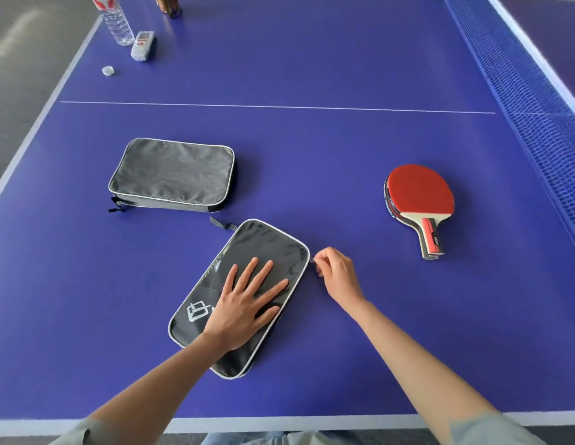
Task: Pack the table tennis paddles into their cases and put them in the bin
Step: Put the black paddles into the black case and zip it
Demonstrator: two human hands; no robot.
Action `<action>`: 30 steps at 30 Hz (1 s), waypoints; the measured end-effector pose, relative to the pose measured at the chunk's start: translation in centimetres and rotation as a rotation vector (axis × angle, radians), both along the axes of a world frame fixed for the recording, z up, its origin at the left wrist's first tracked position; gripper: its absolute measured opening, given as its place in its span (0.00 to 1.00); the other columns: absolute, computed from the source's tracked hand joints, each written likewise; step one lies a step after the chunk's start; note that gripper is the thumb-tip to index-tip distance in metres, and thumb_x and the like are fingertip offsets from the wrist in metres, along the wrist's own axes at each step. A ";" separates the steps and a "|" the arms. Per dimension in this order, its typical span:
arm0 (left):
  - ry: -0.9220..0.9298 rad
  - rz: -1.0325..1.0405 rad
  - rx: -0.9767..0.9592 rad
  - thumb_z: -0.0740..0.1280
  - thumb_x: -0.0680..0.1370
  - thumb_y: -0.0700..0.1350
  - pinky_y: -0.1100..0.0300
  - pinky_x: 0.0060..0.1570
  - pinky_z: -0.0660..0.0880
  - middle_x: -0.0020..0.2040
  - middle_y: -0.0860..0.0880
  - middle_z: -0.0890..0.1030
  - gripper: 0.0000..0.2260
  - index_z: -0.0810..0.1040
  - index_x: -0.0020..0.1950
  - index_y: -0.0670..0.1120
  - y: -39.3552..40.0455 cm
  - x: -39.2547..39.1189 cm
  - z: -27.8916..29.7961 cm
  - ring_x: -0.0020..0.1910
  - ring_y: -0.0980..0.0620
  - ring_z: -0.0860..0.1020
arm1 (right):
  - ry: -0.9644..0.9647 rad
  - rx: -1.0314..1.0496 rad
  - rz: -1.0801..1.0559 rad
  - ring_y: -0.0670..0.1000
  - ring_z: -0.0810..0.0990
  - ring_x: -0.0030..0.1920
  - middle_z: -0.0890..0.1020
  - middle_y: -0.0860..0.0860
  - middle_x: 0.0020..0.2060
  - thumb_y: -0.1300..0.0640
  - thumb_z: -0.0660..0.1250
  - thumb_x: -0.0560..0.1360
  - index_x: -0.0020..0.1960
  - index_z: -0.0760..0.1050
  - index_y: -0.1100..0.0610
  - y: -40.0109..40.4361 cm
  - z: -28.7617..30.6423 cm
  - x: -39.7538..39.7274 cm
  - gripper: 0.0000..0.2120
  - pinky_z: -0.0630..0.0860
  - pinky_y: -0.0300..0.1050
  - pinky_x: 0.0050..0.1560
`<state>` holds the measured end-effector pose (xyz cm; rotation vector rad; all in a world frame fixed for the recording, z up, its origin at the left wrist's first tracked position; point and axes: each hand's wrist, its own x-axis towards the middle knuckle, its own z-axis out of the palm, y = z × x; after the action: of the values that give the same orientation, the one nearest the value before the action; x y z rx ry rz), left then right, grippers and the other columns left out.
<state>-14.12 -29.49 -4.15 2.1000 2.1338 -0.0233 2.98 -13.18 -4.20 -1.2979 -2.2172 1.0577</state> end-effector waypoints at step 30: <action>0.055 0.146 0.042 0.45 0.79 0.61 0.35 0.71 0.54 0.78 0.43 0.57 0.27 0.51 0.77 0.54 2.5 5.3 -1.7 0.77 0.39 0.53 | -0.028 0.028 0.229 0.51 0.74 0.38 0.77 0.55 0.39 0.61 0.64 0.78 0.41 0.72 0.64 -5.2 -0.4 6.0 0.08 0.72 0.46 0.39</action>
<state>-8.84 -26.94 -5.82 1.9817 2.3337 -0.0197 8.95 -18.37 -4.62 -1.0720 -2.4369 1.0885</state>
